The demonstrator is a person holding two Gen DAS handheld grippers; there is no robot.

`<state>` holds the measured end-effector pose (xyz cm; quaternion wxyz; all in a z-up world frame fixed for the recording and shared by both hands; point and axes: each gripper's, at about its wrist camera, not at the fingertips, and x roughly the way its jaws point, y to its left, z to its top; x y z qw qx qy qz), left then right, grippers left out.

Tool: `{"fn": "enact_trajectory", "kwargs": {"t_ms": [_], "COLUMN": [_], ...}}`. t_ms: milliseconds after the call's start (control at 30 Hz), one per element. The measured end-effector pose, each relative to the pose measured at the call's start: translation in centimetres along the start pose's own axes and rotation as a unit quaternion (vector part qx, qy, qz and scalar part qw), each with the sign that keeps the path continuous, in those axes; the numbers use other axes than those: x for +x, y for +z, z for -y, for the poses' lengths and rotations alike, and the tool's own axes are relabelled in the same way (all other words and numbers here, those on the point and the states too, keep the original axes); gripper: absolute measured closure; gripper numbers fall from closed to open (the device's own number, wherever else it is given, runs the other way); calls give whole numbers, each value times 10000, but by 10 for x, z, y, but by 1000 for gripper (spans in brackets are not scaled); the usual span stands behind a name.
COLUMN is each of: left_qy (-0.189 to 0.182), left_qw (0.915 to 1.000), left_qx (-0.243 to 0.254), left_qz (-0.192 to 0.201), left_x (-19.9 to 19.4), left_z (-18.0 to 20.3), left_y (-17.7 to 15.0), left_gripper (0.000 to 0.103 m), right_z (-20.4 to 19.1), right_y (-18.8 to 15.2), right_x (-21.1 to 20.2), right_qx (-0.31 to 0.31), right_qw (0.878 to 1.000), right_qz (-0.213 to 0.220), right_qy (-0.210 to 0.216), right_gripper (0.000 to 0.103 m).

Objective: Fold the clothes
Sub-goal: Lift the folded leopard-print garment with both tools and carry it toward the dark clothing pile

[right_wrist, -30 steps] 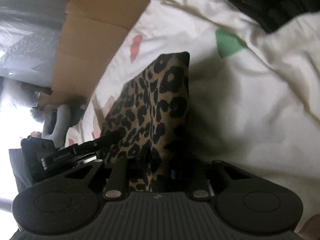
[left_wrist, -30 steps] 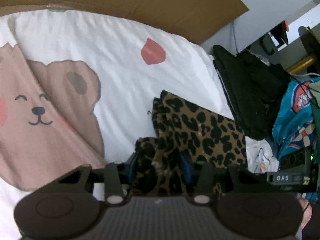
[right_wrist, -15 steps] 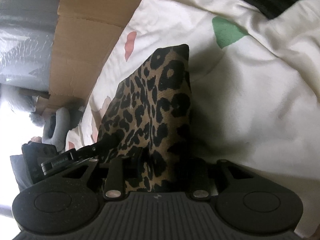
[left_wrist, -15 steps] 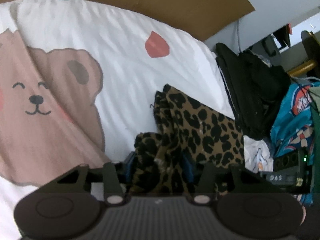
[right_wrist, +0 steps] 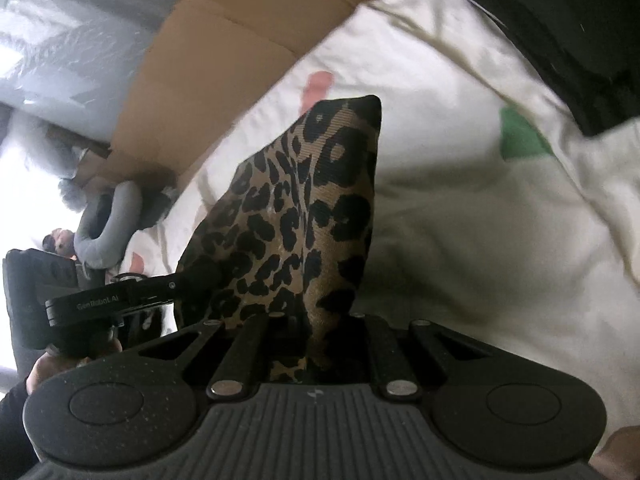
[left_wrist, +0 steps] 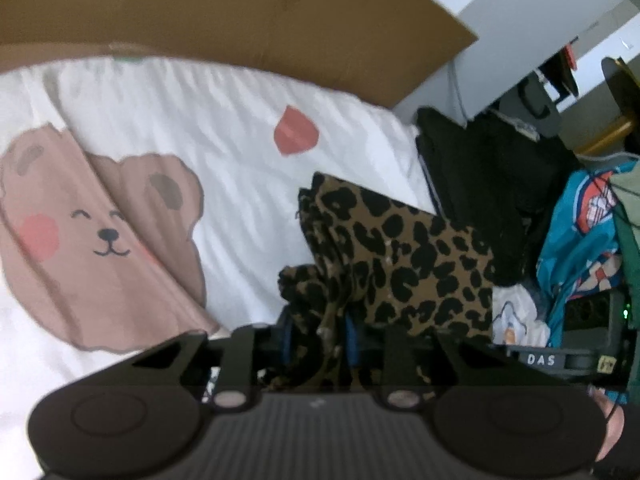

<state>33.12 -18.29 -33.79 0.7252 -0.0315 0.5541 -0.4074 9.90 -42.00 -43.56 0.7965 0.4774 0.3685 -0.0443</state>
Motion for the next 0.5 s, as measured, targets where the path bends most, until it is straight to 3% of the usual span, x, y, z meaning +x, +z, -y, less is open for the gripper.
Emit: {"fn": "enact_trajectory", "kwargs": {"t_ms": [500], "left_qy": [376], "left_qw": [9965], "left_qx": [-315], "left_qz": [678], "left_x": [-116], "left_z": [56], "left_y": [12], "left_gripper": [78], "right_z": [-101], "right_y": [30], "right_x": [-72], "right_qx": [-1203], "right_qw": [9923], "right_qz": [8], "right_qy": [307], "right_gripper": [97]}}
